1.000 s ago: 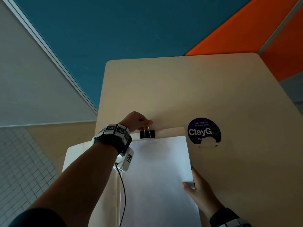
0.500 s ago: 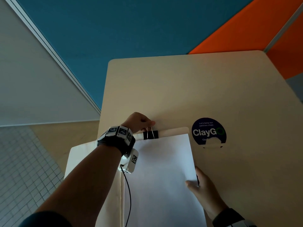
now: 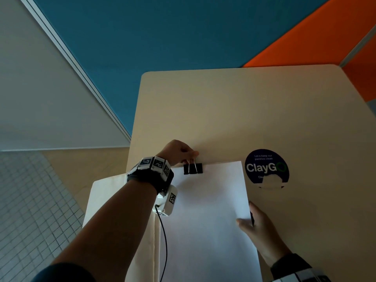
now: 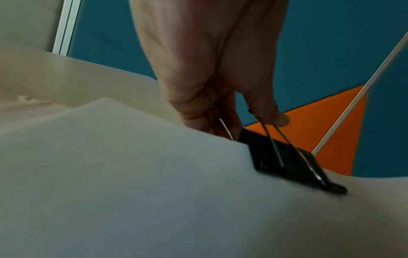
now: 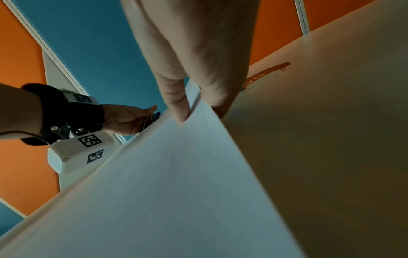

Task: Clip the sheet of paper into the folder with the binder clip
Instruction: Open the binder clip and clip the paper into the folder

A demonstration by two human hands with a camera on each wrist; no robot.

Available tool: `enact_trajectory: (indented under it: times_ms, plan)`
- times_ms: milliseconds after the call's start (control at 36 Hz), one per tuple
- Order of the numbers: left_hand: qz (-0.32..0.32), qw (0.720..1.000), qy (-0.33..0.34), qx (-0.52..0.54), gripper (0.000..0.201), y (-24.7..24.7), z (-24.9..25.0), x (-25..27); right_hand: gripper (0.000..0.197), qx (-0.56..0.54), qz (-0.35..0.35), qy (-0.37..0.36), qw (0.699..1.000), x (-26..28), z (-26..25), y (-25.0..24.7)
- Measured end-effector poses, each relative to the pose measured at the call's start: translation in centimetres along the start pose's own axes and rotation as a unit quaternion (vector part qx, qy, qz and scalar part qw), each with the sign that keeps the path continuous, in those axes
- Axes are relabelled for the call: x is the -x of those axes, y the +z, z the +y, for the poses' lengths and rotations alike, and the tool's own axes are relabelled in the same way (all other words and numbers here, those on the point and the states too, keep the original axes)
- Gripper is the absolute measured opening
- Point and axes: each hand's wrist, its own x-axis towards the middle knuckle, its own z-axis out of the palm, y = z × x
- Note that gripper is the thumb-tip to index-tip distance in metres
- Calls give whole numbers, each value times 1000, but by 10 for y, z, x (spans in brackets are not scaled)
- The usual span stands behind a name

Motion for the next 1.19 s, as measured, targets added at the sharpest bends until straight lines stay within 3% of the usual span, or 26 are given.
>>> enact_trajectory:
  times_ms: [250, 750, 1000, 1194]
  plan:
    - [1, 1000, 3, -17, 22, 0, 1, -1, 51, 12, -26, -7, 1000, -6, -1, -3]
    - [6, 1000, 7, -30, 23, 1, -2, -2, 50, -1, -4, 18, 1000, -5, 0, 2]
    - [8, 999, 11, -29, 24, 2, -1, -2, 46, -4, -4, 27, 1000, -6, 4, 4]
    - [14, 999, 6, -34, 23, 2, 4, 2, 29, 5, 35, 47, 998, -5, 3, 8]
